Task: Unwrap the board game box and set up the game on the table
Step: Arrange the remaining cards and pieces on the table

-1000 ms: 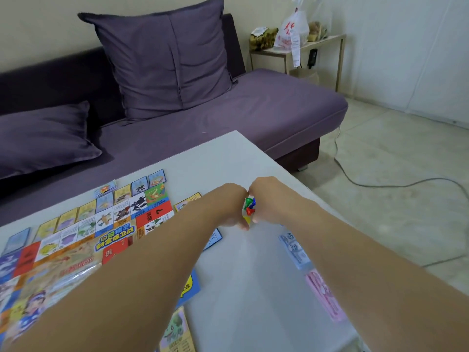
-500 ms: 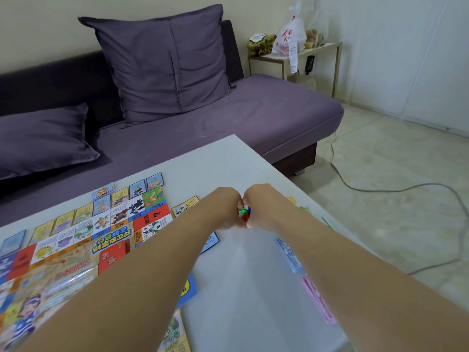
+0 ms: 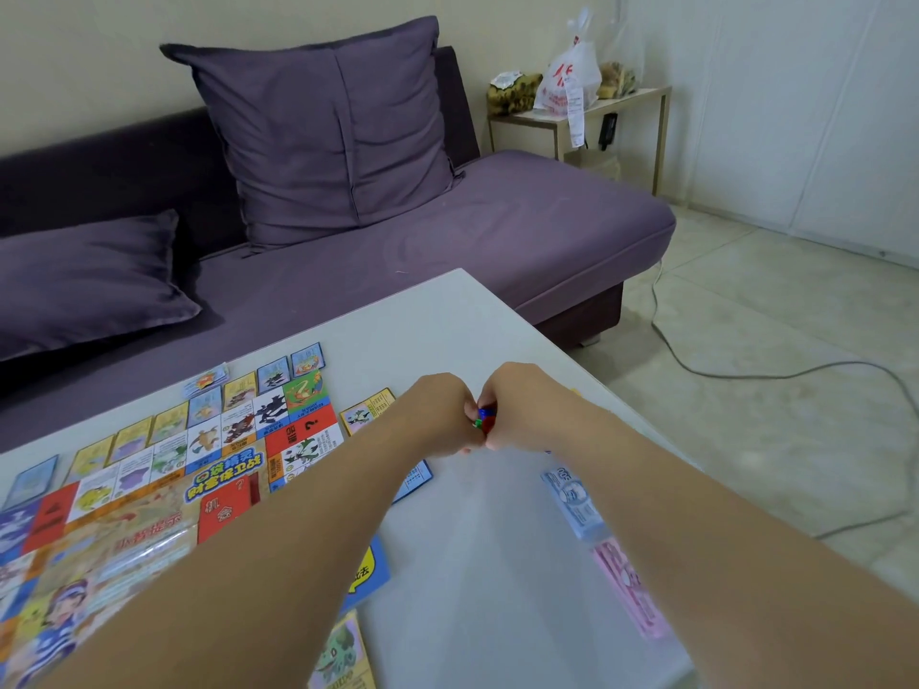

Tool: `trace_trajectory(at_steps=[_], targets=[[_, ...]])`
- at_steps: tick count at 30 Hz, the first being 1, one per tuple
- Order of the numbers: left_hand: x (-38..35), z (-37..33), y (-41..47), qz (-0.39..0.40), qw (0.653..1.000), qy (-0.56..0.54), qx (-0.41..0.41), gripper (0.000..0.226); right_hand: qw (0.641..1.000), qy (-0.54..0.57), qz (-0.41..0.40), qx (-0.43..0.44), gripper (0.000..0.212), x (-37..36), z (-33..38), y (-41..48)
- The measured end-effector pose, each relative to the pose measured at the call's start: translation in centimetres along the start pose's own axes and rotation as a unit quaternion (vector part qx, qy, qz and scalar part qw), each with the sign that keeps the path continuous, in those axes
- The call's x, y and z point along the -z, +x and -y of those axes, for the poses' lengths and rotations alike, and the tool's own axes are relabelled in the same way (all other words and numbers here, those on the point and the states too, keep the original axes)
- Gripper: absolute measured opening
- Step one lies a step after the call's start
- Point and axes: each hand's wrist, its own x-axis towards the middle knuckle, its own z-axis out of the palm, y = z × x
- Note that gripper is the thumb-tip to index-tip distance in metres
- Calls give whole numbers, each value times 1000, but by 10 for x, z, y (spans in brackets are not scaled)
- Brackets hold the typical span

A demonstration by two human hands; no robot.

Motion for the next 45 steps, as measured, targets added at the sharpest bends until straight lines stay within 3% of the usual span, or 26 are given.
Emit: trace_trajectory(at_steps=[8, 12, 18, 23, 26, 28, 33, 38, 42, 45], targets=[[10, 4, -13, 40, 987, -152, 36, 17, 998, 55, 36, 6, 17, 11, -1, -5], [15, 12, -36, 30, 977, -205, 47, 15, 994, 104, 22, 13, 36, 14, 9, -19], [18, 30, -97, 17, 968, -242, 61, 14, 983, 179, 40, 25, 12, 3, 46, -55], [19, 50, -155, -10, 958, -271, 93, 14, 957, 284, 63, 5, 14, -20, 83, -78], [16, 64, -190, -11, 958, -267, 107, 12, 914, 389, 109, -30, 28, -36, 106, -92], [13, 73, -210, -26, 953, -278, 118, 14, 858, 487, 156, -51, 33, -41, 123, -102], [20, 88, -247, -97, 951, -263, 131, 10, 738, 633, 224, -66, 22, -45, 163, -124], [29, 94, -269, -148, 963, -183, 130, 17, 683, 692, 213, -102, 18, -41, 203, -144], [42, 86, -271, -151, 972, -89, 154, 24, 576, 780, 189, -152, 20, -39, 223, -144], [46, 82, -264, -156, 971, -62, 168, 24, 546, 804, 169, -164, 20, -35, 231, -141]])
